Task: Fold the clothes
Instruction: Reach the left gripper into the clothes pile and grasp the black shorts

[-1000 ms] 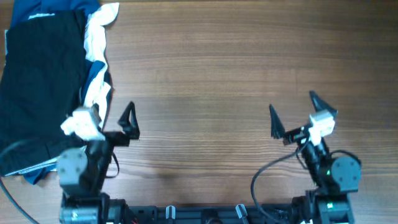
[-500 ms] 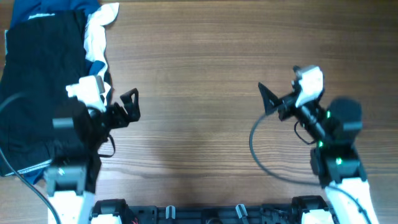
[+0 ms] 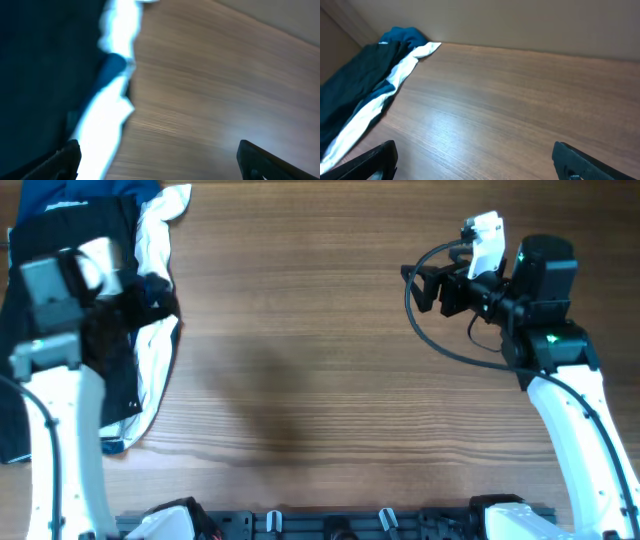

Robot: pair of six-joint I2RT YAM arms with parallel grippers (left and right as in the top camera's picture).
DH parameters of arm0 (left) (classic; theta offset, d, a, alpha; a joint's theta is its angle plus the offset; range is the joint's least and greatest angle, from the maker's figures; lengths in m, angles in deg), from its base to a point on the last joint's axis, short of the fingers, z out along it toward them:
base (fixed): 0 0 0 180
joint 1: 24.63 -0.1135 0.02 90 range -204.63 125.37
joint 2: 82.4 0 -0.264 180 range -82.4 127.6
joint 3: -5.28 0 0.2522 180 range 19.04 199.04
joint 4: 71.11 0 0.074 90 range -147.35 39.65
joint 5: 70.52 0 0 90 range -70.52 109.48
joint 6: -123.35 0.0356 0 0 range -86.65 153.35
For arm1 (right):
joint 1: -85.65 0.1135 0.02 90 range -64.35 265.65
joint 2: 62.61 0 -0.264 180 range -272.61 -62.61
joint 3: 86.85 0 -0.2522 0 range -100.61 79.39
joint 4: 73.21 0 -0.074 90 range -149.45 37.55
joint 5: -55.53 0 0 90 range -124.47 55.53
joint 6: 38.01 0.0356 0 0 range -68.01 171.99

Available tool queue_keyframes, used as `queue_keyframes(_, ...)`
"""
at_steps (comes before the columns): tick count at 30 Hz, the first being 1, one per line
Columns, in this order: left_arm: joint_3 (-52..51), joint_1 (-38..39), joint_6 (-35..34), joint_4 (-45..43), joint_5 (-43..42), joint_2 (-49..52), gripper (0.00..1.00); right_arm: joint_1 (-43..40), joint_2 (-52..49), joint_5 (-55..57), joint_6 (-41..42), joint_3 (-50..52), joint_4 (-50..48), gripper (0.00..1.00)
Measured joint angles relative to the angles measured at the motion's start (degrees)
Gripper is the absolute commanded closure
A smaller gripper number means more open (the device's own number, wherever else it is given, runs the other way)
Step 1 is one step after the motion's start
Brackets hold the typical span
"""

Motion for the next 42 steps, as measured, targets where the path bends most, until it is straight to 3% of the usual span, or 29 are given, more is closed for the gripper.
queue_keyframes(10,0.3,-30.2,-2.6,-7.2,0.2,9.0,0.00,0.0,-0.3,-0.4,2.0,0.0,0.2,0.00)
queue_keyframes(17,0.3,-36.2,4.7,-13.0,1.2,19.6,0.02,0.0,-0.3,-0.4,2.1,0.0,4.0,0.00)
queue_keyframes(21,0.3,-38.6,11.9,-15.0,1.4,22.7,0.02,0.0,-0.3,-0.4,1.0,0.0,6.1,0.00)
queue_keyframes(26,0.3,-41.8,15.4,-16.0,2.2,24.7,0.06,0.0,-0.3,-0.4,0.6,0.0,6.2,0.00)
queue_keyframes(28,0.3,-43.2,15.8,-16.2,2.4,26.3,0.14,0.0,-0.3,-0.4,0.6,0.0,6.2,0.00)
queue_keyframes(32,0.3,-43.8,16.5,-16.1,2.8,29.1,0.44,0.0,-0.3,-0.4,0.6,0.0,6.1,0.02)
queue_keyframes(37,0.3,-43.7,16.4,-15.7,1.8,29.3,0.96,0.0,-0.3,-0.4,0.6,0.0,5.9,0.08)
queue_keyframes(42,0.3,-43.8,15.6,-14.8,-2.4,29.3,0.96,0.0,-0.3,-0.4,0.4,0.0,5.4,0.16)
